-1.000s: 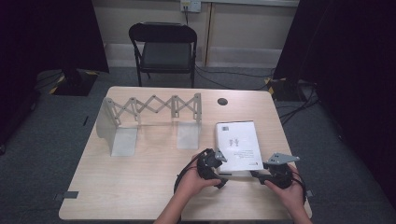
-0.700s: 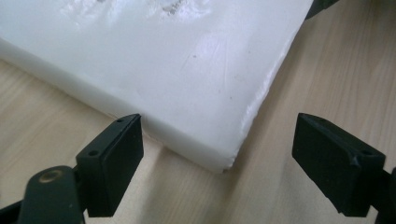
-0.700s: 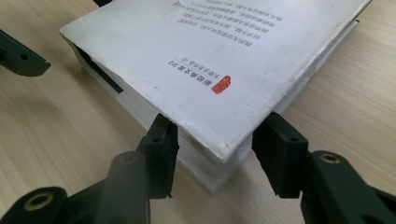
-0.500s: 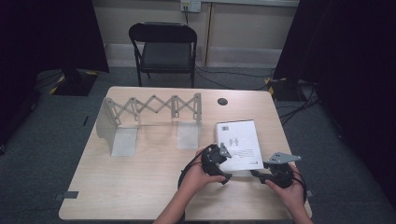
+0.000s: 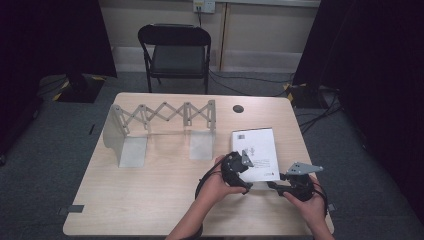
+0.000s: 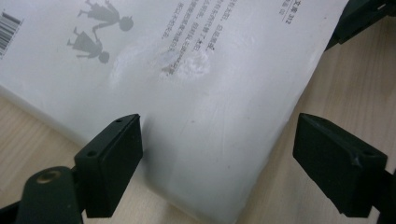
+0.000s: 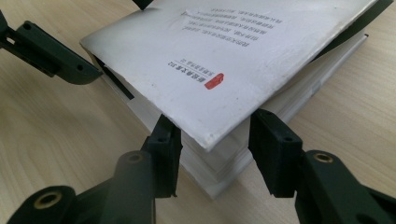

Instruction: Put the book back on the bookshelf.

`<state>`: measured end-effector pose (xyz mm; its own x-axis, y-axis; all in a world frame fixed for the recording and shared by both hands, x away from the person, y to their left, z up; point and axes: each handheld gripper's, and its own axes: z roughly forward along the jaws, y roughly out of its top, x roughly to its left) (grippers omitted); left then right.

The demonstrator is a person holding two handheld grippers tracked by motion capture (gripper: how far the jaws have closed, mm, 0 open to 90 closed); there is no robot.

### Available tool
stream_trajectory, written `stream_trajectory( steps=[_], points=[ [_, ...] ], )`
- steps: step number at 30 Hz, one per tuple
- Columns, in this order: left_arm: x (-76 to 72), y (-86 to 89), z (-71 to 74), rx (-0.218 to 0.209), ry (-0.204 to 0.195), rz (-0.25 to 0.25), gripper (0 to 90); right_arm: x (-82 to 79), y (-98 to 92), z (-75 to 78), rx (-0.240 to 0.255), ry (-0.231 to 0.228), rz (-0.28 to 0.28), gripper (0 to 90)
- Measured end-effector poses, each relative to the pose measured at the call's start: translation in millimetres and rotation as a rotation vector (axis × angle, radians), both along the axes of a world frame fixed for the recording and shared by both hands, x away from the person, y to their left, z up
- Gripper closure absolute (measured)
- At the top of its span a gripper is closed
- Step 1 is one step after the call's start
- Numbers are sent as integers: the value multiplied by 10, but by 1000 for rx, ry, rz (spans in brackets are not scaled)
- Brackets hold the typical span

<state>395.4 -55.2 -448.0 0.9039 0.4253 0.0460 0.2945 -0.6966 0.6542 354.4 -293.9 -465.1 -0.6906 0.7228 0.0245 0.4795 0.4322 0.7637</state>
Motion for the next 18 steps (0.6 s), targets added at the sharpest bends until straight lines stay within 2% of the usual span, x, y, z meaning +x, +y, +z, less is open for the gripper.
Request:
stream_trajectory(
  steps=[5,12,18],
  points=[
    [4,-51,1,13,-19,-14,156,-1,4,9,1,-2,0,551],
    [-2,-122,-15,34,-53,-2,144,-3,6,21,5,-2,-3,554],
    [7,-229,-33,66,-102,-11,104,-5,7,32,12,-2,-6,556]
  ],
)
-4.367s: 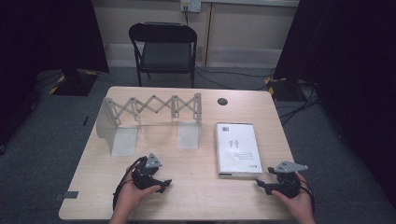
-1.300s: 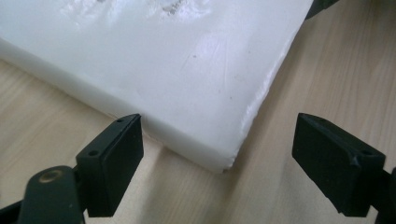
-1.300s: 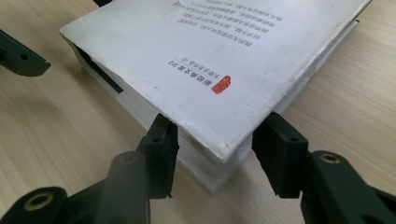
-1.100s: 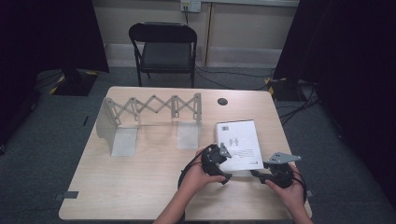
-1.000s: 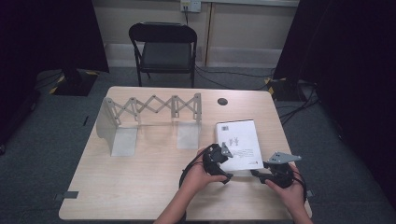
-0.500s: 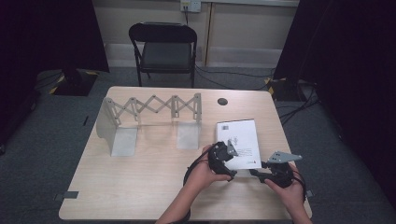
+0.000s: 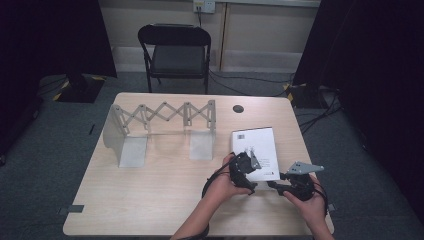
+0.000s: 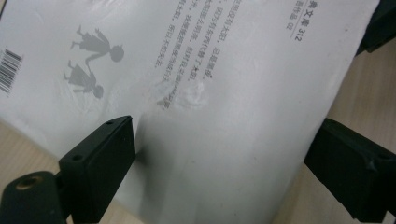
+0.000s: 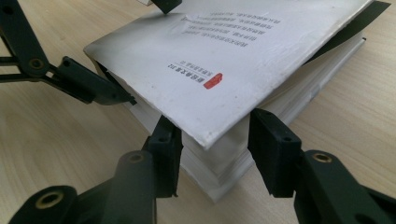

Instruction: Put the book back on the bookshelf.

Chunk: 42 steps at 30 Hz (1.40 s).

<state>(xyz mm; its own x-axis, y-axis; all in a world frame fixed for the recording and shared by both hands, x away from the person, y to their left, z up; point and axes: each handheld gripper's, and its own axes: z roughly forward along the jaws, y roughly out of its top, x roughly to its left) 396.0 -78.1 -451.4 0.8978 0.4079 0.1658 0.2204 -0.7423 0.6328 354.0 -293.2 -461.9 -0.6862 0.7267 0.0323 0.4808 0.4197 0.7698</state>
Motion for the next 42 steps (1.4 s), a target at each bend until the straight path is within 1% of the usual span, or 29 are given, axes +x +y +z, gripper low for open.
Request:
stream_trajectory(
  steps=[1,3,4,5,7,10,11,14,15,18,20,22,25,28,31,32,33,34,36,37,39,40,42],
  points=[
    [-2,-21,-11,-6,-4,4,99,-1,2,3,0,1,-1,556],
    [2,-46,-16,1,-19,-2,87,-3,5,8,0,-1,-1,556],
    [11,-52,-15,12,-29,-7,85,-3,6,10,0,-2,-1,556],
    [13,-59,-14,19,-41,-3,94,-1,7,9,1,-3,-1,556],
    [18,-67,-20,14,-55,2,110,-4,8,14,2,-4,-2,557],
    [10,-77,-29,16,-66,2,111,0,4,18,11,-2,-3,556],
    [6,-70,-23,16,-71,-5,118,3,2,19,13,3,-2,556],
    [-8,-50,-2,9,-79,-26,172,5,-5,14,21,7,-6,556],
    [-8,-50,-2,9,-79,-26,196,5,-5,14,21,7,-6,556],
    [-39,-26,22,4,-97,-53,250,4,-5,18,29,3,-8,555],
    [-46,-9,28,-13,-90,-48,273,6,-8,11,27,6,-7,554],
    [-47,-6,25,-15,-91,-48,280,12,-15,-4,29,13,-5,552],
    [-49,-11,27,-14,-85,-44,281,9,-6,-17,16,11,-4,551],
    [-47,-7,26,-12,-86,-52,276,11,1,-4,9,9,-1,555],
    [-48,-24,20,1,-88,-61,254,9,5,-7,2,14,-1,556],
    [-55,-32,21,6,-87,-54,248,11,6,-11,-3,14,1,556],
    [-56,-46,10,5,-92,-58,234,12,3,-11,0,15,2,558],
    [-59,-60,0,11,-88,-57,195,11,2,-7,3,15,1,558],
    [-64,-95,-28,15,-109,-54,142,8,7,4,11,11,-5,559],
    [-60,-105,-31,28,-116,-50,118,7,11,12,12,7,-6,560],
    [-45,-124,-40,35,-133,-39,125,3,18,22,9,6,-7,560],
    [-36,-125,-38,33,-135,-40,137,4,18,19,12,9,-9,560],
    [-26,-127,-26,31,-125,-34,139,8,12,15,19,11,-10,560]
  ],
)
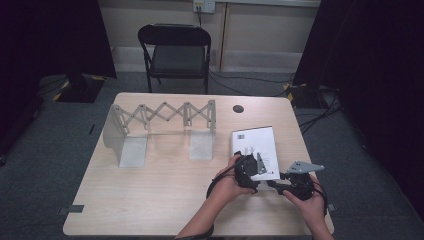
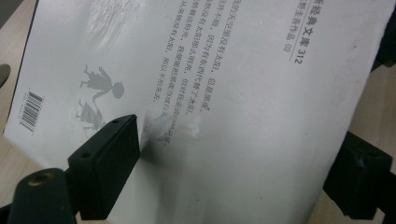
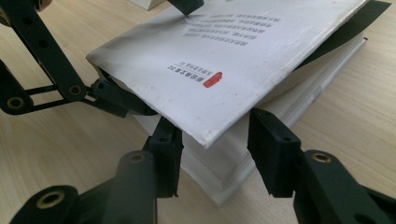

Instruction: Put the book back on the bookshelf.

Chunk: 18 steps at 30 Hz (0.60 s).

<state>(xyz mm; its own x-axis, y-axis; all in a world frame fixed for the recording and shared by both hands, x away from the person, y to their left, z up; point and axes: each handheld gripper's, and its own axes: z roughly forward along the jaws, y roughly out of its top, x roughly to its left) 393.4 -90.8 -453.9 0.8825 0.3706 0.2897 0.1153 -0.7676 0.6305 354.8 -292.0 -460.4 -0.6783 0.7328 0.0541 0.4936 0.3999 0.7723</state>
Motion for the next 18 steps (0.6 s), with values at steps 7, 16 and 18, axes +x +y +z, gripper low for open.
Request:
stream_trajectory(
  steps=[7,16,18],
  points=[
    [-21,65,92,-17,17,-42,308,7,-16,-2,27,2,-2,549],
    [-21,108,129,-39,39,-47,349,29,-16,-97,-25,34,8,506],
    [-16,116,143,-37,45,-50,354,29,-13,-91,-37,31,13,509]
  ],
)
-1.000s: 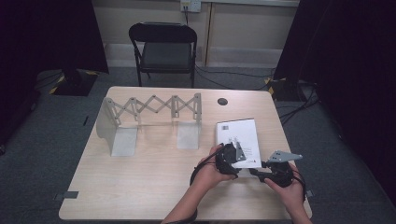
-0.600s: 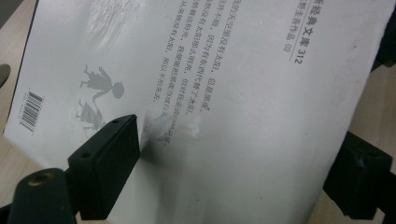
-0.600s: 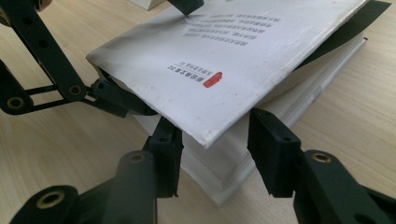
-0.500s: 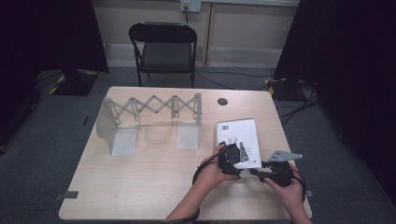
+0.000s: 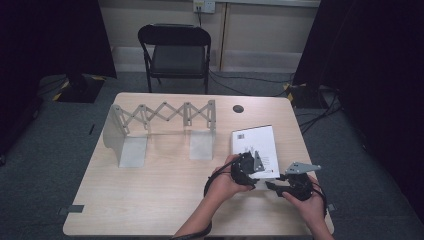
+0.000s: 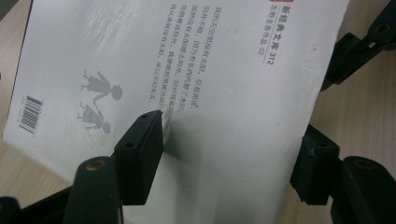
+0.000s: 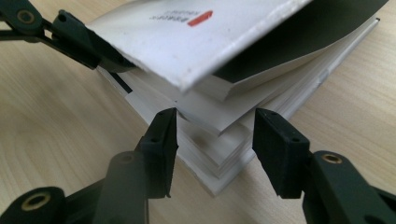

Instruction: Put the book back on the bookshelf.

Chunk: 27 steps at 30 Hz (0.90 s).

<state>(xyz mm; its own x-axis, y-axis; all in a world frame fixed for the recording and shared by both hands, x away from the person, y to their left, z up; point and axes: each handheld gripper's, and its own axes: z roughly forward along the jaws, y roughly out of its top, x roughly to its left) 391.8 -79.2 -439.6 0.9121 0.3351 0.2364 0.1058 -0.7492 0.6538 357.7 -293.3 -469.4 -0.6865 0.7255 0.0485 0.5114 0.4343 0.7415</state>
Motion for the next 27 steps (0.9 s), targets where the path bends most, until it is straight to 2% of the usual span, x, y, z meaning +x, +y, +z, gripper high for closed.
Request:
stream_trajectory(
  steps=[3,8,14,15,17,18,21,24,25,26,27],
  points=[
    [2,13,7,-10,3,3,356,0,-19,1,4,7,-2,503],
    [-2,12,7,-8,3,7,356,-21,-63,57,38,-16,-8,518],
    [-2,6,7,-5,1,3,357,-1,-11,45,13,-24,-6,581],
    [-5,3,4,-4,0,1,357,1,-4,45,5,-31,-6,596],
    [-6,0,0,-3,3,1,353,-1,0,64,24,-50,-13,651],
    [-4,-1,-4,-2,3,0,347,-6,-2,91,38,-68,-23,659],
    [-2,-20,-33,-5,25,-2,302,-10,3,117,35,-76,-23,663],
    [-1,-26,-60,-10,38,8,276,16,-14,59,-13,-31,-28,594],
    [1,-26,-73,-6,42,4,274,18,-35,31,-10,-24,-23,585],
    [0,-25,-90,3,41,2,274,17,-62,15,15,-2,-18,528],
    [0,-27,-104,6,47,4,268,16,-69,-9,-3,23,-16,508]
  ],
)
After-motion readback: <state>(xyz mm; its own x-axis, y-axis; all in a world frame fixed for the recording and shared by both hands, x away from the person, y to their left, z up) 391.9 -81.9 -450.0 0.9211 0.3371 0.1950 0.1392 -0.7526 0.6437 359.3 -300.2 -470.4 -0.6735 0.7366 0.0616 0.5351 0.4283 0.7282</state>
